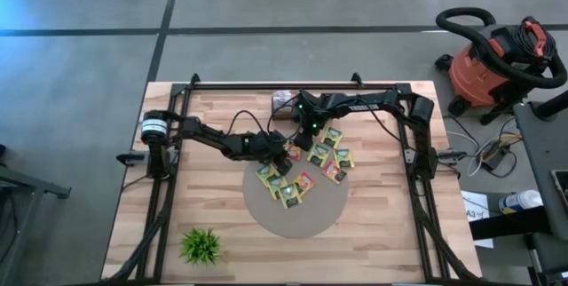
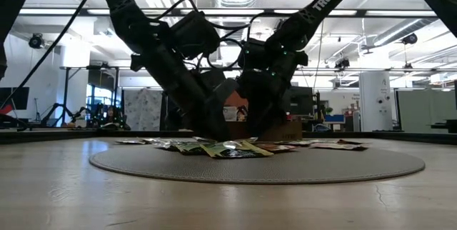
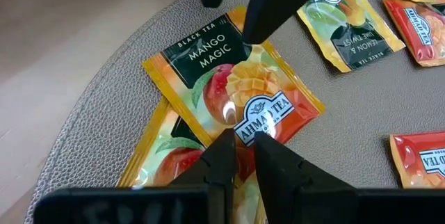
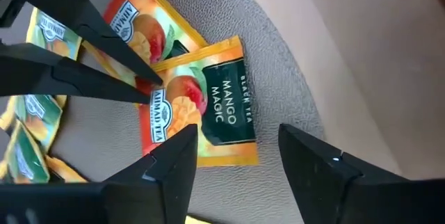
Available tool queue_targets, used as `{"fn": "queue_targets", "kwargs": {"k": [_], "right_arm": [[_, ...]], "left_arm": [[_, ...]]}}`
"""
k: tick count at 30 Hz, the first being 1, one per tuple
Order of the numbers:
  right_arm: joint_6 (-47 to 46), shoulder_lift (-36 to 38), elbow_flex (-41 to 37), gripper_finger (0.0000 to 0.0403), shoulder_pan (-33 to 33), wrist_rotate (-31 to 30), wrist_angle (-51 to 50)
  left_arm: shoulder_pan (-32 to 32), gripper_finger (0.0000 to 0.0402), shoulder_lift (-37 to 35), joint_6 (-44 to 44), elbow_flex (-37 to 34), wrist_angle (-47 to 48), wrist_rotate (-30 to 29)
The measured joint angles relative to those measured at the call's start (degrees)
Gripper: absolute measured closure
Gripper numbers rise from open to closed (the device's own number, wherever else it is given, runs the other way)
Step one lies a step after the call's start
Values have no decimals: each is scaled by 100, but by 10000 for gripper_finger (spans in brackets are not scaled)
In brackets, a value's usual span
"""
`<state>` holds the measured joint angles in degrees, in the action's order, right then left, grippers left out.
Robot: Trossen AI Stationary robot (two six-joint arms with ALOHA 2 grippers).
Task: Pick & Place Tea
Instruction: Put the orange tea bag into the middle section of the wooden organizer
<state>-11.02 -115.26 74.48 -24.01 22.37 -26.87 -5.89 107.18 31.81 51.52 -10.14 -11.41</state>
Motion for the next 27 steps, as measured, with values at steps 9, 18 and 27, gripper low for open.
{"fn": "queue_targets", "kwargs": {"k": [9,18,27], "right_arm": [[-605,0,0,229,-15,0,-147],[-701,0,-2,249,-3,341,-144],[-705,0,42,325,2,-53,-209]], "left_arm": [[-4,346,176,22,-10,-225,-113],[-2,346,335,218,-4,-547,-108],[-2,346,326,127,-6,-594,-158]]}}
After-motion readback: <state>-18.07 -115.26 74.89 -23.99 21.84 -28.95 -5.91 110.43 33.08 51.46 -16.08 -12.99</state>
